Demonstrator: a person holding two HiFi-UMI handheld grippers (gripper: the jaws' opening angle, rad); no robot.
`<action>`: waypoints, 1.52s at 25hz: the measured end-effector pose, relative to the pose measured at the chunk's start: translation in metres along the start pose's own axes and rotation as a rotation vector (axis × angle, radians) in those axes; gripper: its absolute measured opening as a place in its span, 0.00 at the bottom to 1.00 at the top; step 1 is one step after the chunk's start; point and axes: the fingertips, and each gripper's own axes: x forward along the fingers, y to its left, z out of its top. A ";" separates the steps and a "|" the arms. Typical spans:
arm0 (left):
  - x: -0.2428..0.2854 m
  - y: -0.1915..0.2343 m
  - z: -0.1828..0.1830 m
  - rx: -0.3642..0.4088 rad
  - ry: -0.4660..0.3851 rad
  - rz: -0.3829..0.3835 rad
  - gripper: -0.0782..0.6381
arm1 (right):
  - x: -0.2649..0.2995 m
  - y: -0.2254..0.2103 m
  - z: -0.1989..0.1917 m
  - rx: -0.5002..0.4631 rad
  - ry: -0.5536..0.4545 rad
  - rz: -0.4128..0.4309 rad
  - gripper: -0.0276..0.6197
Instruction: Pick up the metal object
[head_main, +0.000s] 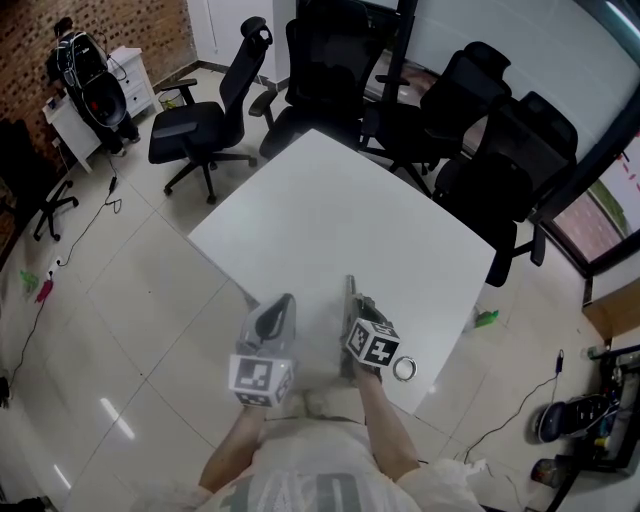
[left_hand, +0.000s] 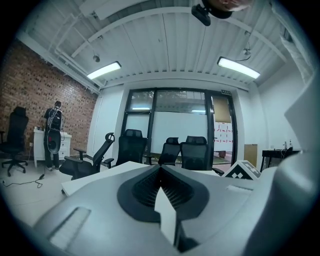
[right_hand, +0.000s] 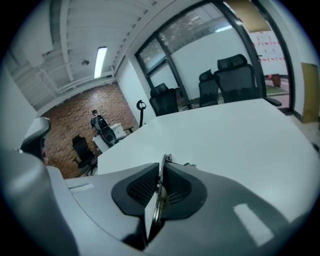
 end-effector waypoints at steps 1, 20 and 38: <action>-0.001 0.001 0.001 -0.004 -0.003 0.004 0.10 | -0.002 0.004 0.004 -0.026 -0.005 0.005 0.10; -0.017 0.000 0.080 -0.007 -0.202 0.039 0.10 | -0.156 0.111 0.138 -0.094 -0.455 0.302 0.10; -0.038 0.012 0.079 0.003 -0.187 0.050 0.10 | -0.181 0.131 0.136 -0.097 -0.489 0.324 0.10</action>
